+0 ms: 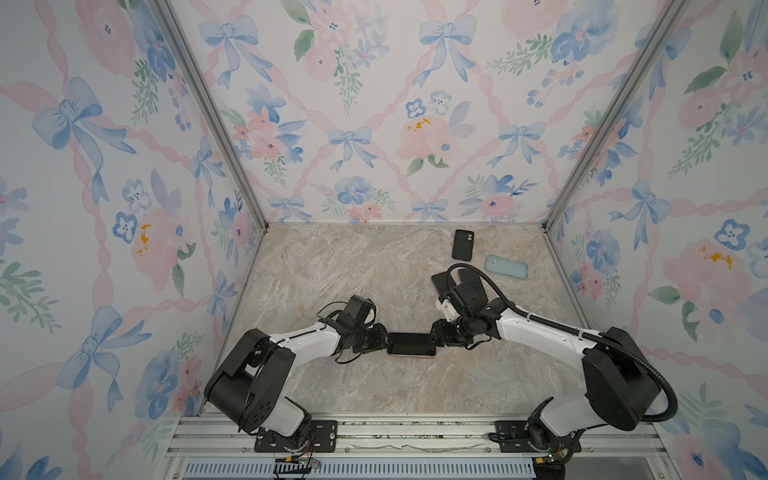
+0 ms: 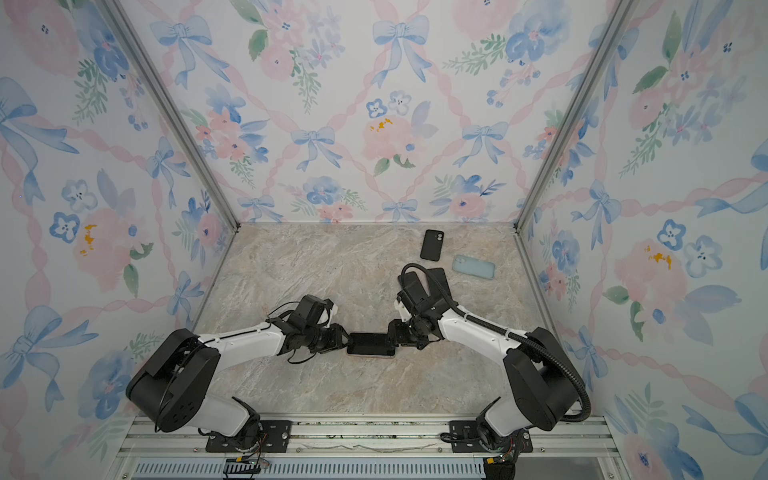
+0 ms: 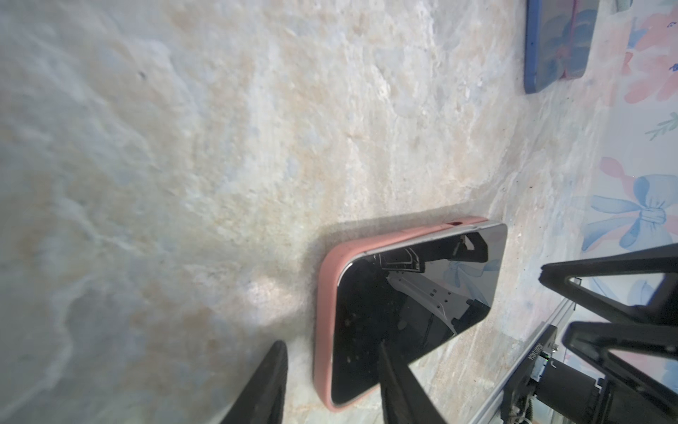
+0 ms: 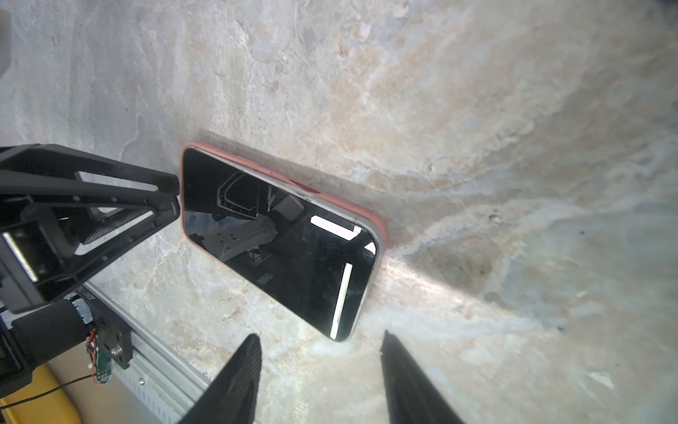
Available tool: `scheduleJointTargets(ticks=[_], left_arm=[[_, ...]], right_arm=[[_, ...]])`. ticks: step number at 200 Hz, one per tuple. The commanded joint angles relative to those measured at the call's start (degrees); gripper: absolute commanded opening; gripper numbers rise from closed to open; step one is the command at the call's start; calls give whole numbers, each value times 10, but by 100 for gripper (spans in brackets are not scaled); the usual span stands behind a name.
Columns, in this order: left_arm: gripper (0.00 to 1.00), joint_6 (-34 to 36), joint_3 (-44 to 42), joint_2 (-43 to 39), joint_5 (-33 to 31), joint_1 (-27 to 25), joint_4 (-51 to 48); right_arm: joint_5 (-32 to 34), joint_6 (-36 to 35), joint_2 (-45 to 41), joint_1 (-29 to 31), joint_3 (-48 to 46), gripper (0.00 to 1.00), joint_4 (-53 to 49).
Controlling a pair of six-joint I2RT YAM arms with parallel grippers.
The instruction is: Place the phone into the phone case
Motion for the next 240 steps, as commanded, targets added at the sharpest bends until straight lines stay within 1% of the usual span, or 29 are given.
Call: scheduleJointTargets(ticks=[1,24,42,136,152,171,197,218,240], left_arm=[[41,20,18,25,-23,-5,-31],[38,24,31,41,-26,-6,-31],[33,28,37,51,-30,-6,-36],[19,29,29,68,-41,-13,-39],[14,29,29,71,-40,-13,-40],[13,29,28,72,-39,-15,-39],[8,29,25,73,-39,-16,-38],[8,28,24,72,-42,-19,-39],[8,27,23,73,-43,-23,-38]], right_arm=[[18,-2,-9,11,-2,55,-14],[13,1,-3,17,-2,55,-6],[13,2,0,18,-3,55,-1],[-1,13,39,34,-9,55,32],[1,13,42,35,-9,55,29],[5,13,44,37,-9,54,27],[7,15,44,41,-11,54,28],[10,16,45,44,-14,54,29],[10,16,47,45,-15,51,29]])
